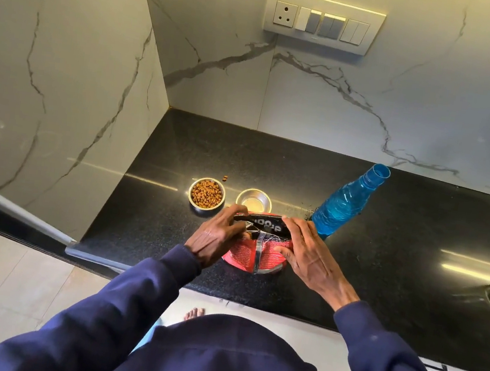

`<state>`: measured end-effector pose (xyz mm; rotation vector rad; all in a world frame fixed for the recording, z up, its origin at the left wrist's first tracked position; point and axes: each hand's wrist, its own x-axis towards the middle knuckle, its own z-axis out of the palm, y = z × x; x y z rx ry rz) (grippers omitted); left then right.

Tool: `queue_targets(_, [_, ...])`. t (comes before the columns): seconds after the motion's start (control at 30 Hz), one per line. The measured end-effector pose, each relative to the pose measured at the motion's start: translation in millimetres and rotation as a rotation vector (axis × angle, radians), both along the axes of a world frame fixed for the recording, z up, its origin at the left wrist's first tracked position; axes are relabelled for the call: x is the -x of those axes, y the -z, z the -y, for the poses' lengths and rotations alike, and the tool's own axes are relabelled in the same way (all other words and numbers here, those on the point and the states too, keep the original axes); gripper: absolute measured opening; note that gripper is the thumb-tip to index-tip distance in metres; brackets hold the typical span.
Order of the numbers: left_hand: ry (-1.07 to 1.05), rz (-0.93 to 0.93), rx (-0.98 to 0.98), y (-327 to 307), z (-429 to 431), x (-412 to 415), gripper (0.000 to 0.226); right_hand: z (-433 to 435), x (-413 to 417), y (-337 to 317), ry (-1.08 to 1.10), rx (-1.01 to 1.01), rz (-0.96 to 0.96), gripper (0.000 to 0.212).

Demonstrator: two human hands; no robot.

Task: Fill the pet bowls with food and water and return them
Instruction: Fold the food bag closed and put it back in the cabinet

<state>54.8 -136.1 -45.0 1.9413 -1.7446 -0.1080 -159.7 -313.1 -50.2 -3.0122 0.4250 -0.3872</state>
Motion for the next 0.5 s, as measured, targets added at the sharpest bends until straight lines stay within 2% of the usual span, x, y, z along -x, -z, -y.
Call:
queue_targets(0.1, [-0.046, -0.005, -0.003, 3.5, -0.3, 2.6, 0.022, -0.9, -0.2, 3.8, 0.063, 0.011, 0.019, 0.081])
queue_targets(0.27, [-0.105, 0.015, 0.061, -0.4, 6.1, 11.6, 0.027, -10.7, -5.2, 2.4, 0.038, 0.088, 0.044, 0.045])
queue_targets(0.37, [-0.217, 0.075, 0.121, 1.6, 5.7, 14.1, 0.03, -16.8, -12.1, 5.7, 0.137, 0.061, 0.07, 0.045])
queue_targets(0.43, [-0.281, 0.111, 0.128, 4.6, 5.0, 12.5, 0.027, -19.6, -14.8, 10.9, 0.166, -0.021, 0.086, 0.038])
queue_targets(0.5, [-0.287, 0.084, 0.126, 8.2, 7.8, 10.9, 0.022, -21.1, -17.0, 16.2, 0.162, -0.191, 0.114, 0.019])
